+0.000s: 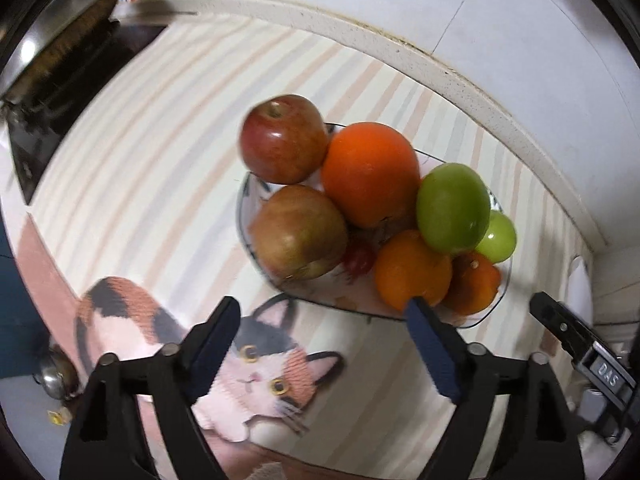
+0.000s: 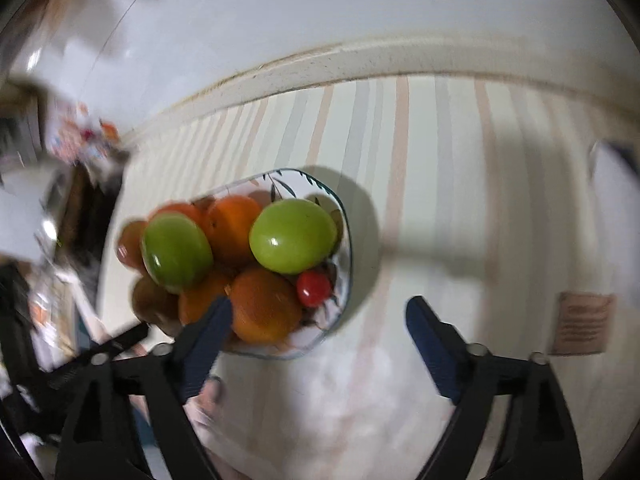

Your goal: Organize fruits

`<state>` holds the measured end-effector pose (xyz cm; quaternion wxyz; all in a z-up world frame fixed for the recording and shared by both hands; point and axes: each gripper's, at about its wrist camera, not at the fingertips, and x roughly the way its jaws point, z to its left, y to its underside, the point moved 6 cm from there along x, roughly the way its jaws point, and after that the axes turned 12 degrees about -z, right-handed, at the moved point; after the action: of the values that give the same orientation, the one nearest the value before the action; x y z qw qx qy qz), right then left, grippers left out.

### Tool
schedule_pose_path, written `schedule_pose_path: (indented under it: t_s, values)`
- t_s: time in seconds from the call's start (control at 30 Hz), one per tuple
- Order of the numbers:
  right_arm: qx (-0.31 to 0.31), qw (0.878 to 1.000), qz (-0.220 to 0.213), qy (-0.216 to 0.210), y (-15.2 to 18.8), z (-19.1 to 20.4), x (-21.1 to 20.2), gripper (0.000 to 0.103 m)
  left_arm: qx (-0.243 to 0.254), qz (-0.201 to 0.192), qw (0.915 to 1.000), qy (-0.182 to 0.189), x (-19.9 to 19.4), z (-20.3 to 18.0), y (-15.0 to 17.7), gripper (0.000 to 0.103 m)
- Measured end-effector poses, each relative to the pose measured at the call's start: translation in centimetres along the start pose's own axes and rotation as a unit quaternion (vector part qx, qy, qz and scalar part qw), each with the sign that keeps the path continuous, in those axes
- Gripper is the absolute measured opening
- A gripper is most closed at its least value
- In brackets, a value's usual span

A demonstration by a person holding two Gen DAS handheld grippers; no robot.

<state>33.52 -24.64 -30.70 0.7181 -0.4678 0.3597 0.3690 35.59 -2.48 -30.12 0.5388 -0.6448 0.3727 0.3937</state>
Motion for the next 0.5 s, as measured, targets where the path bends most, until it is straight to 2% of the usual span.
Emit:
schedule_pose_path:
  t_s: [0.1,0.23,0.5]
  values:
    - [-0.054,0.998,-0.001,0.028,0.5,1.2,-1.3,0.096,0.015,-0.01,0.9996,-0.021,-1.1,0.5,0.5,0.09]
    - [-0.097,0.994,-0.009,0.045,0.9,2.9,-3.2,0.098,0.025,-0.021,0.999,-0.03,-2.6,0.3,1.0,0.09]
    - [-0.111,0.992,-0.036,0.037,1.4,5.0,-7.3,0.098,0.04,-0.057,0.9967,-0.042,-6.4,-1.0,1.1,0.09]
